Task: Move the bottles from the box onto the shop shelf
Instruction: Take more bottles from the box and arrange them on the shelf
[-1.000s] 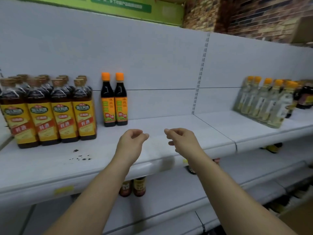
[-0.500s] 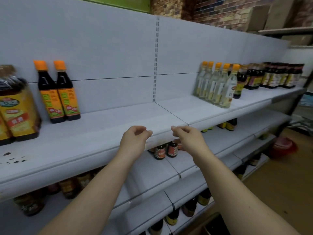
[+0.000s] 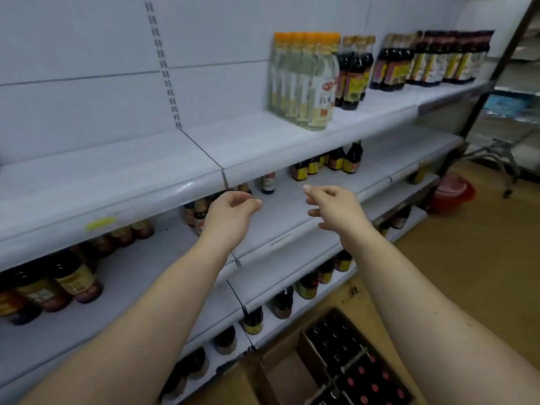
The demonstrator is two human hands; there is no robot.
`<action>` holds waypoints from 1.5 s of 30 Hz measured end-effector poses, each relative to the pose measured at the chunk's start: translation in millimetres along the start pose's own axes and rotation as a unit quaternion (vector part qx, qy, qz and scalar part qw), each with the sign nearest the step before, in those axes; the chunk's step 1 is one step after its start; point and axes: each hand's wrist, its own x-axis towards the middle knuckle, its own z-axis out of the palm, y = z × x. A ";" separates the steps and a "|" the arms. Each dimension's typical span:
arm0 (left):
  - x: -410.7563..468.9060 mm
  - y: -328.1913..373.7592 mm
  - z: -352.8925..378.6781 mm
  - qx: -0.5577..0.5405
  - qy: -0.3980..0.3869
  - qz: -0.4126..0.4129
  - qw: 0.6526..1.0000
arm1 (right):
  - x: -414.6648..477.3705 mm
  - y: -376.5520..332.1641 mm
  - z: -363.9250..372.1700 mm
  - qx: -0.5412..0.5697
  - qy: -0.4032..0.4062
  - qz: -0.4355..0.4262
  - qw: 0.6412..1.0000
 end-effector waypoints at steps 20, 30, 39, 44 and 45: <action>76.3 -97.5 220.2 0.089 -0.278 -0.072 0.954 | 35.3 158.4 -123.9 0.034 0.258 0.221 0.940; 58.5 -166.2 292.0 0.173 -0.459 -0.060 0.869 | -26.8 237.2 -112.6 0.068 0.387 0.349 0.851; 4.0 -256.0 313.7 0.234 -0.520 -0.092 0.816 | -78.8 334.8 -78.6 0.114 0.415 0.420 0.799; -13.0 -320.0 316.5 0.257 -0.510 -0.111 0.813 | -93.3 403.1 -56.6 0.127 0.387 0.450 0.794; -15.3 -335.0 317.6 0.262 -0.507 -0.117 0.813 | -94.9 418.3 -51.7 0.131 0.378 0.457 0.795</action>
